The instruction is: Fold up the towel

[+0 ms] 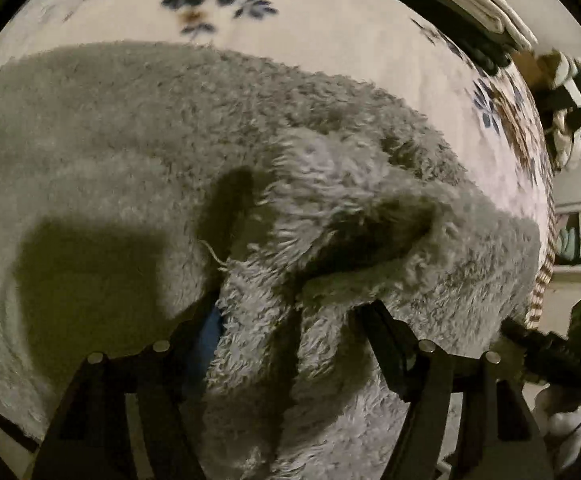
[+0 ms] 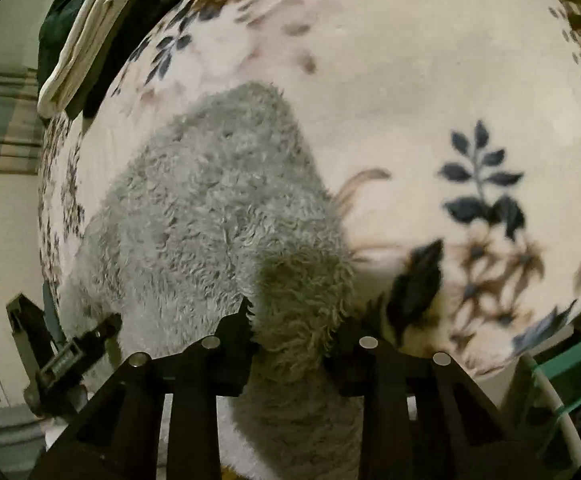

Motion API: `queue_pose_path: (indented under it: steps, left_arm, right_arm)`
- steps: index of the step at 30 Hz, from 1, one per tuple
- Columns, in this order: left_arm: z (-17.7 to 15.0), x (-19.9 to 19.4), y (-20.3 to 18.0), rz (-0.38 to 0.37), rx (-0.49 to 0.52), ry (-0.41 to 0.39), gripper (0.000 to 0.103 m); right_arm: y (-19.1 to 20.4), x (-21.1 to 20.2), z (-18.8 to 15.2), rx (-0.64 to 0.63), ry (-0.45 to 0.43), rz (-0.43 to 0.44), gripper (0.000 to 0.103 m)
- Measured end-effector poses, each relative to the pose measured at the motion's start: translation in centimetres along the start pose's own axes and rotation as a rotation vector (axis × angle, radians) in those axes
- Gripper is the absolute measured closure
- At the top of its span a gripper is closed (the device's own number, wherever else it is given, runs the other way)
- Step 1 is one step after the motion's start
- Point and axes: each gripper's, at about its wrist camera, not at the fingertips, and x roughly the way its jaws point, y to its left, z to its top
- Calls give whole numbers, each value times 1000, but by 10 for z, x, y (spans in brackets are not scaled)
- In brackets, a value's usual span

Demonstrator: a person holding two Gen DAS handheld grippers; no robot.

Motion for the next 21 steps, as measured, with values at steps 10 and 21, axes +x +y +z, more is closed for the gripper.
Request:
queue_pose_path:
  steps: [10, 21]
  left_arm:
    - [-44, -99, 55, -106, -139, -167, 8]
    - [-99, -113, 244, -116, -665, -403, 7]
  right_arm:
    - [42, -34, -18, -101, -84, -217, 2]
    - [133, -10, -54, -228, -28, -180, 2]
